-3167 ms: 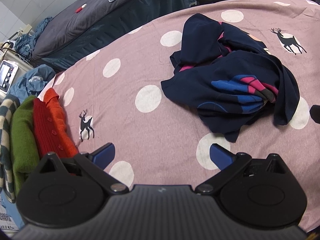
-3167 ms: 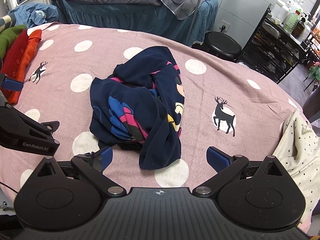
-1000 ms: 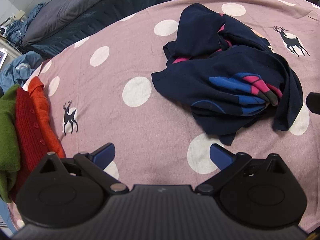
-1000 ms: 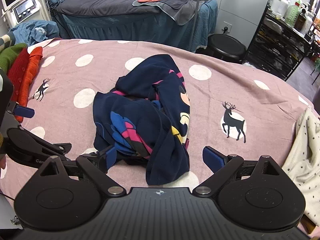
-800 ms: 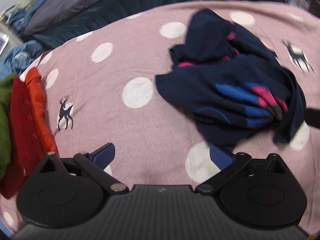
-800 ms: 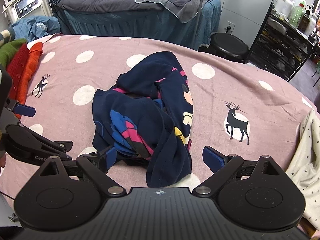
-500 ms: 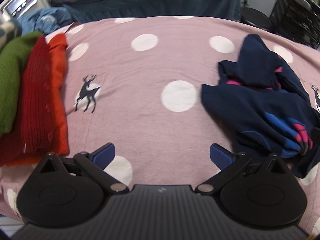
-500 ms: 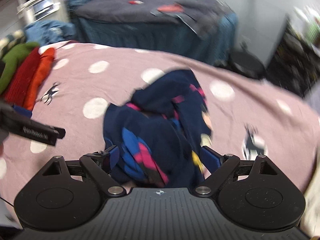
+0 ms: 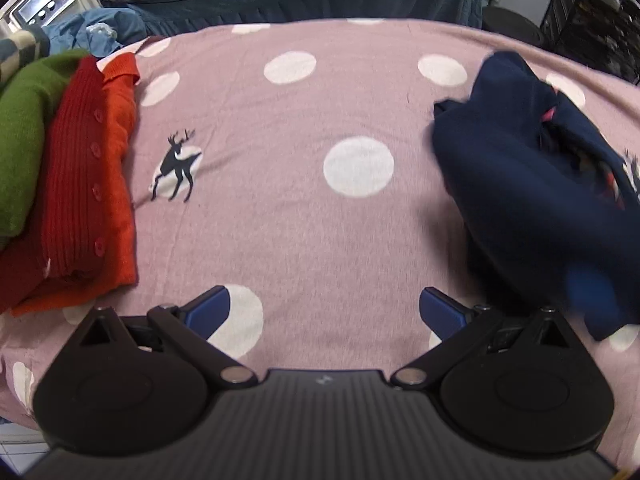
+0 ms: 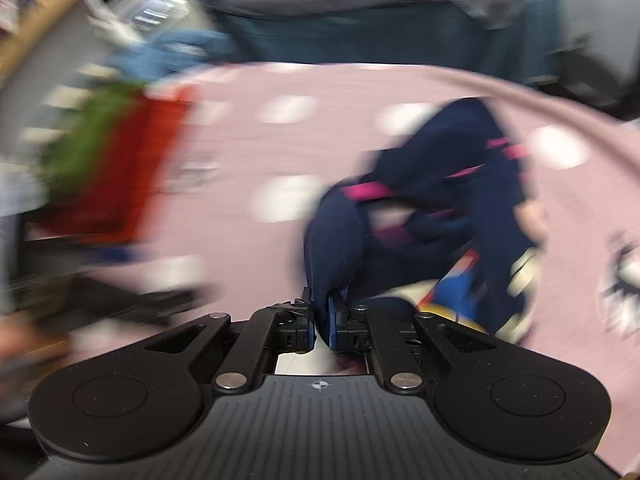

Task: Fold small clothes
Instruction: 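Grasp the navy shirt with the right gripper and lift it, then lift the shirt high with the right gripper to shake it open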

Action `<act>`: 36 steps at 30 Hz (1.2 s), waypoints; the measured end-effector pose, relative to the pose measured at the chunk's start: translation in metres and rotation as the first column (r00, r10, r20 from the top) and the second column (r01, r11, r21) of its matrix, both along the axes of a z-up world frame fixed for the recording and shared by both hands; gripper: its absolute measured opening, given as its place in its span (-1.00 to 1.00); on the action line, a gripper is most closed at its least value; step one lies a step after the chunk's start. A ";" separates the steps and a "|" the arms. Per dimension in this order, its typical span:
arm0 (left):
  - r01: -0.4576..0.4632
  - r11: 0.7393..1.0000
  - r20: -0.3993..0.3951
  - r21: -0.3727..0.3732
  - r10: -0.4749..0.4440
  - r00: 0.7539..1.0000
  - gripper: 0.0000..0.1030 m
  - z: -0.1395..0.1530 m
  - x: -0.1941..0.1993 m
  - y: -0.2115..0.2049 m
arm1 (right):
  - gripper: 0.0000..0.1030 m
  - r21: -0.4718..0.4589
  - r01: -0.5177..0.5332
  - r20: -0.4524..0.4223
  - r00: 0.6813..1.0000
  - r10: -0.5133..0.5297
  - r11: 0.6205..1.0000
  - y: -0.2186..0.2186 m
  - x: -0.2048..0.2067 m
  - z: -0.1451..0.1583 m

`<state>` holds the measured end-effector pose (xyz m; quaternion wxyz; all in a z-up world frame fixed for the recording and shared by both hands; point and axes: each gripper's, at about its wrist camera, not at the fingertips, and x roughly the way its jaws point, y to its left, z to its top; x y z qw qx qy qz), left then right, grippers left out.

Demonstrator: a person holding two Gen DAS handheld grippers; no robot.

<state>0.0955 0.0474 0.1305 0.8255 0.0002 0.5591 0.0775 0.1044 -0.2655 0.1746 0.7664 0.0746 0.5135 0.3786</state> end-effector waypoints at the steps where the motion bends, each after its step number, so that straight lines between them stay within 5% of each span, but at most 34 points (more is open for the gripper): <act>1: -0.005 1.000 0.006 -0.011 0.005 1.000 1.00 0.003 0.003 0.002 | -0.78 0.026 -0.059 -0.039 0.997 0.060 0.998 -0.004 -0.016 0.002; 4: 0.001 1.000 0.028 -0.013 -0.001 1.000 1.00 0.010 0.011 0.004 | -0.78 -0.006 -0.183 -0.108 0.977 0.182 0.983 -0.015 -0.061 -0.009; 6: 0.015 1.000 0.035 -0.001 -0.015 0.999 1.00 0.013 0.015 0.000 | -0.79 -0.055 -0.170 -0.184 0.970 0.157 0.984 -0.026 -0.077 -0.030; 9: 0.042 0.999 0.034 -0.014 -0.041 0.999 1.00 0.015 0.014 -0.008 | -0.43 -0.157 -0.169 -0.297 0.948 0.117 0.973 -0.035 -0.086 -0.059; 12: 0.073 0.997 0.022 -0.014 -0.073 0.997 1.00 0.012 0.007 -0.019 | -0.01 -0.160 -0.071 -0.172 0.984 0.043 0.985 -0.039 -0.083 -0.040; 14: 0.087 0.996 0.007 -0.006 -0.087 0.996 1.00 0.008 0.002 -0.025 | 0.95 -0.089 0.059 -0.092 0.993 -0.068 0.994 -0.046 -0.066 -0.023; 17: 0.089 0.996 -0.017 -0.011 -0.090 0.996 1.00 0.001 -0.007 -0.025 | 1.00 -0.084 0.219 0.098 0.973 -0.211 0.972 -0.038 -0.040 -0.005; 21: 0.075 0.997 -0.033 -0.006 -0.075 0.997 0.99 0.000 -0.018 -0.018 | 1.00 -0.242 0.283 0.352 0.917 -0.188 0.928 0.006 -0.003 -0.010; 27: 0.031 0.999 -0.055 0.009 -0.030 0.998 1.00 0.000 -0.033 -0.003 | 1.00 -0.416 0.284 0.449 0.890 -0.077 0.864 0.071 0.067 -0.048; 29: 0.020 1.000 -0.063 0.013 -0.019 0.998 1.00 -0.001 -0.039 0.000 | 0.82 -0.461 0.264 0.444 0.895 -0.037 0.847 0.084 0.086 -0.064; 30: 0.015 1.000 -0.068 0.017 -0.014 0.998 1.00 -0.001 -0.041 0.001 | 0.35 -0.484 0.250 0.440 0.898 -0.014 0.839 0.087 0.093 -0.070; 31: 0.011 1.000 -0.070 0.020 -0.009 0.997 1.00 -0.002 -0.044 0.002 | -0.73 -0.496 0.252 0.427 0.904 -0.019 0.831 0.084 0.095 -0.072; 34: -0.001 1.000 -0.073 0.010 0.002 0.997 1.00 -0.005 -0.048 0.004 | -0.85 -0.293 0.372 0.407 0.882 -0.237 0.881 0.039 0.091 -0.038; 36: -0.002 1.000 -0.086 -0.004 0.002 0.996 1.00 -0.009 -0.046 0.001 | -0.85 -0.207 0.445 0.406 0.850 -0.337 0.871 0.004 0.073 -0.009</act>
